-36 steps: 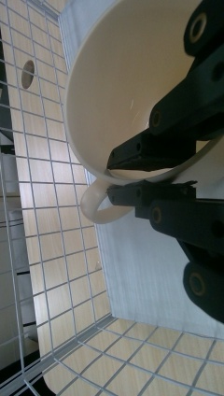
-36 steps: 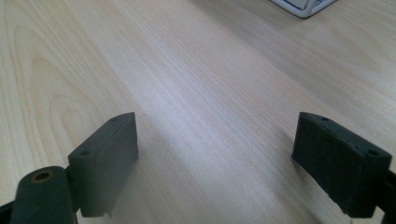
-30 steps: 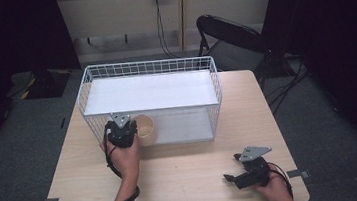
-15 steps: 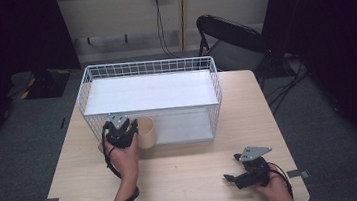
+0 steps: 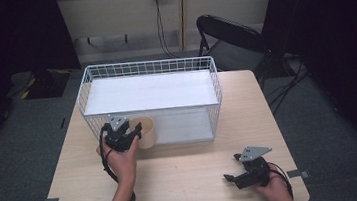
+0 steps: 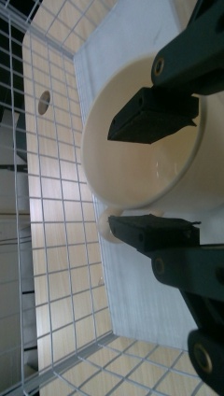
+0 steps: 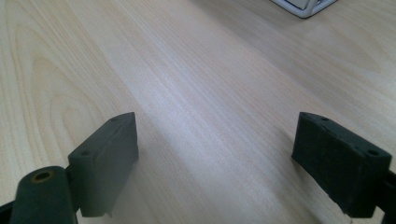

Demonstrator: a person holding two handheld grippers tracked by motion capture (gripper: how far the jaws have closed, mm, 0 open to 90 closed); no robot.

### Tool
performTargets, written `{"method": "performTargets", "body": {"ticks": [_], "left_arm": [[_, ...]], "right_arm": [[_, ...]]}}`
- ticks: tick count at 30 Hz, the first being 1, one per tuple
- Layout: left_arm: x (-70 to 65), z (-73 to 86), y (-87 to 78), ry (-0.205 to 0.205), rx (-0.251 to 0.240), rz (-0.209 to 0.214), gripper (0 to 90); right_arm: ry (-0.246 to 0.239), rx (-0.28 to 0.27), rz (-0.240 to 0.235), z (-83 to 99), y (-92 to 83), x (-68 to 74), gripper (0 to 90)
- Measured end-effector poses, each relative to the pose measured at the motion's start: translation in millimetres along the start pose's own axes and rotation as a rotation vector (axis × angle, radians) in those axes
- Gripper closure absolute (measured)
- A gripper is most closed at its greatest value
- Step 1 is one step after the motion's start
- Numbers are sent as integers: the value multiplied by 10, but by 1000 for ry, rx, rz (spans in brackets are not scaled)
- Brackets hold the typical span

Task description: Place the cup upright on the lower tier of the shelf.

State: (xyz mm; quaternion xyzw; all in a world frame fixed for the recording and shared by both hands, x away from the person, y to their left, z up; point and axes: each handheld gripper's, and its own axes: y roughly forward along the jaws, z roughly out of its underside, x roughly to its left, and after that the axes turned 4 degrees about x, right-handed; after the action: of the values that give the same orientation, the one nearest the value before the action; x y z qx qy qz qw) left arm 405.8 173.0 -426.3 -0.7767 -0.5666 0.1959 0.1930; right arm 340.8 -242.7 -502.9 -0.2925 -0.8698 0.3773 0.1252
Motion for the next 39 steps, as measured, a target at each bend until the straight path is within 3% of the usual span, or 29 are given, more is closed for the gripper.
{"method": "performTargets", "body": {"ticks": [10,21,31,39], "left_arm": [[-4,-29,-146,13,23,61,444],[-15,88,-242,31,24,83,423],[-84,189,-186,48,41,69,395],[-102,189,-135,44,43,60,434]], "right_arm": [[0,0,0,0,0,0,136],[-1,0,0,0,0,0,136],[0,0,0,0,0,0,136],[-1,0,0,0,0,0,136]]}}
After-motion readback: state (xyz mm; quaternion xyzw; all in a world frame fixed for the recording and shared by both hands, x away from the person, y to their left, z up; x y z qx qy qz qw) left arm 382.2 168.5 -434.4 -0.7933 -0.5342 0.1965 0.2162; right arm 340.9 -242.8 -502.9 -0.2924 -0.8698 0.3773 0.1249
